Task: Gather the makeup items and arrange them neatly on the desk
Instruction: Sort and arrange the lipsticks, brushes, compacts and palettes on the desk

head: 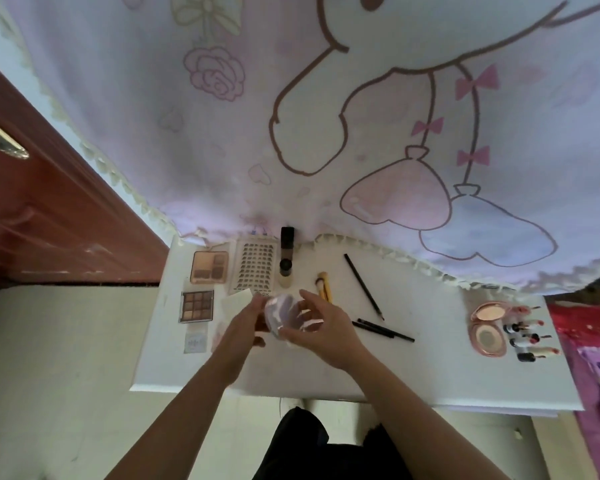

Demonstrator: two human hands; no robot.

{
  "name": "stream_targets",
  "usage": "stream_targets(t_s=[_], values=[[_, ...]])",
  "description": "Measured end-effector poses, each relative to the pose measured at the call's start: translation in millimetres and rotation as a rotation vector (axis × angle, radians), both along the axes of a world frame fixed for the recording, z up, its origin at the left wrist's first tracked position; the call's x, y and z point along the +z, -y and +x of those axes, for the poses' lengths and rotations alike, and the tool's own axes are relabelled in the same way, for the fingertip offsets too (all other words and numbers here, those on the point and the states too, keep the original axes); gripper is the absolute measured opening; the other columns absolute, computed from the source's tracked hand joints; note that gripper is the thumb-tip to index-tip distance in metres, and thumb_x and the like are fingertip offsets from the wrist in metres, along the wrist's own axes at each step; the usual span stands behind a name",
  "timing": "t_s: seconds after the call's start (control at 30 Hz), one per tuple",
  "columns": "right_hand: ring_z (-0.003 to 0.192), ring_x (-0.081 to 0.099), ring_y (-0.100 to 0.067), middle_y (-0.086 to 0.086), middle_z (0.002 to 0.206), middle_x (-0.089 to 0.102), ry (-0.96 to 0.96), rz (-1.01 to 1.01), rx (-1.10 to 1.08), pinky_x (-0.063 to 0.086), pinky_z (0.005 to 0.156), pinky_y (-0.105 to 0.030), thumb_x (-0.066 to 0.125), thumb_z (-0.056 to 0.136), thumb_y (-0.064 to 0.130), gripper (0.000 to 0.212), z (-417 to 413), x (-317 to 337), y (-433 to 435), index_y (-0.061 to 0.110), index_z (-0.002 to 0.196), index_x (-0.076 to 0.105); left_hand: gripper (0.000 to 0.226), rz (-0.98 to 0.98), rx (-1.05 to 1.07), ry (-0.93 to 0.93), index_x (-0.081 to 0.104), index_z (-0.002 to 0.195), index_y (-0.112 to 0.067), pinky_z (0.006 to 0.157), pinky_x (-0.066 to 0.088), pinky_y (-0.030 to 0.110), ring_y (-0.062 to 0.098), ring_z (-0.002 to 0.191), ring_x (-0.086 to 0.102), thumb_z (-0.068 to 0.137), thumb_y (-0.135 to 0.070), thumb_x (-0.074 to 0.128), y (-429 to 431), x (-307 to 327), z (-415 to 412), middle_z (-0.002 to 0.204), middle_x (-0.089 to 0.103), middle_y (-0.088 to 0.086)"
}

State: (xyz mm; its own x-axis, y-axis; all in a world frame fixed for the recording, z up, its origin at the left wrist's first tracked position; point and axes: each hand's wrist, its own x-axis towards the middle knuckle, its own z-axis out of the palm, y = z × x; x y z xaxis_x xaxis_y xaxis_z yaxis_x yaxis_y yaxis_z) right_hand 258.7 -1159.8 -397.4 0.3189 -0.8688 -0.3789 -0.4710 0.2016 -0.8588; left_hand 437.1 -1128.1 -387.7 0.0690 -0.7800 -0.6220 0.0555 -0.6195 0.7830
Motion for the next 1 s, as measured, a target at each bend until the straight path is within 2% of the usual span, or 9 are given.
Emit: stream_targets(t_s=[0.1, 0.23, 0.33, 0.4, 0.47, 0.57, 0.77, 0.9, 1.0], values=[[0.095, 0.066, -0.002, 0.015, 0.111, 0.061, 0.028, -0.128, -0.019, 0.059, 0.084, -0.028, 0.087, 0.066, 0.047, 0.068, -18.1, 23.5, 2.8, 0.035, 0.126, 0.058, 0.046, -0.071, -0.115, -0.090, 0.064, 0.102, -0.029, 0.067, 0.042, 0.030, 0.020, 0.076, 0.057, 0.095, -0.059, 0.030, 18.6, 33.5, -26.1, 0.092, 0.070, 0.012], [0.095, 0.062, 0.001, 0.016, 0.110, 0.058, 0.022, -0.241, -0.058, 0.056, 0.080, -0.022, 0.084, 0.069, 0.051, 0.061, -46.8, 51.3, 0.4, 0.040, 0.123, 0.057, 0.054, -0.080, -0.223, -0.104, 0.070, 0.094, -0.027, 0.064, 0.041, 0.028, 0.016, 0.070, 0.057, 0.092, -0.064, 0.031, 32.9, 54.3, -57.0, 0.084, 0.069, 0.007], [0.093, 0.059, 0.001, 0.020, 0.103, 0.056, 0.008, -0.300, -0.070, 0.054, 0.075, -0.019, 0.079, 0.069, 0.058, 0.040, -71.7, 66.2, -4.7, 0.058, 0.101, 0.054, 0.060, -0.077, -0.316, -0.047, 0.073, 0.099, -0.037, 0.082, 0.044, 0.033, 0.021, 0.096, 0.062, 0.094, -0.069, 0.022, 35.1, 54.9, -82.3, 0.102, 0.074, 0.003], [0.092, 0.057, 0.002, 0.021, 0.100, 0.055, -0.021, -0.330, -0.067, 0.051, 0.073, -0.016, 0.077, 0.071, 0.059, 0.036, -89.6, 72.7, -6.6, 0.058, 0.098, 0.054, 0.067, -0.065, -0.372, -0.008, 0.068, 0.115, -0.039, 0.104, 0.039, 0.041, 0.020, 0.115, 0.060, 0.091, -0.076, 0.018, 34.4, 54.5, -99.1, 0.116, 0.072, 0.000], [0.089, 0.056, 0.000, 0.019, 0.098, 0.054, -0.066, -0.375, -0.044, 0.049, 0.072, -0.015, 0.075, 0.072, 0.062, 0.042, -109.2, 77.5, -8.0, 0.045, 0.107, 0.059, 0.066, -0.078, -0.392, -0.034, 0.068, 0.119, -0.034, 0.111, 0.037, 0.041, 0.016, 0.119, 0.060, 0.096, -0.068, 0.015, 32.6, 58.4, -117.6, 0.120, 0.070, 0.000], [0.087, 0.054, -0.003, 0.015, 0.098, 0.054, -0.081, -0.411, -0.017, 0.049, 0.075, -0.019, 0.073, 0.072, 0.064, 0.054, -137.5, 82.0, -10.9, 0.030, 0.112, 0.062, 0.066, -0.089, -0.385, -0.064, 0.069, 0.117, -0.025, 0.091, 0.047, 0.030, 0.018, 0.108, 0.065, 0.100, -0.059, 0.015, 30.4, 65.3, -143.6, 0.114, 0.072, 0.005], [0.098, 0.056, -0.001, 0.013, 0.114, 0.052, -0.017, -0.331, -0.024, 0.052, 0.080, -0.017, 0.072, 0.072, 0.068, 0.068, -175.6, 79.1, -20.8, 0.033, 0.127, 0.055, 0.074, -0.125, -0.417, -0.010, 0.069, 0.117, -0.024, 0.087, 0.045, 0.034, 0.021, 0.100, 0.063, 0.092, -0.072, 0.018, 24.5, 66.6, -178.8, 0.114, 0.072, 0.004], [0.109, 0.055, -0.007, 0.009, 0.127, 0.050, 0.000, -0.247, -0.024, 0.052, 0.095, -0.035, 0.042, 0.084, 0.081, 0.068, -181.0, 68.1, -33.7, 0.039, 0.137, 0.035, 0.096, -0.140, -0.440, 0.038, 0.065, 0.113, -0.011, 0.077, 0.043, 0.035, 0.027, 0.087, 0.055, 0.080, -0.088, 0.020, 21.3, 66.4, -198.0, 0.100, 0.070, 0.009], [0.104, 0.059, -0.007, 0.009, 0.118, 0.060, -0.049, -0.333, -0.145, 0.050, 0.093, -0.038, 0.027, 0.090, 0.079, 0.059, -174.8, 61.8, -42.3, 0.036, 0.131, 0.034, 0.080, -0.144, -0.470, 0.081, 0.070, 0.110, -0.025, 0.096, 0.048, 0.043, 0.030, 0.105, 0.063, 0.090, -0.078, 0.013, 16.3, 65.3, -211.0, 0.109, 0.072, 0.008]])
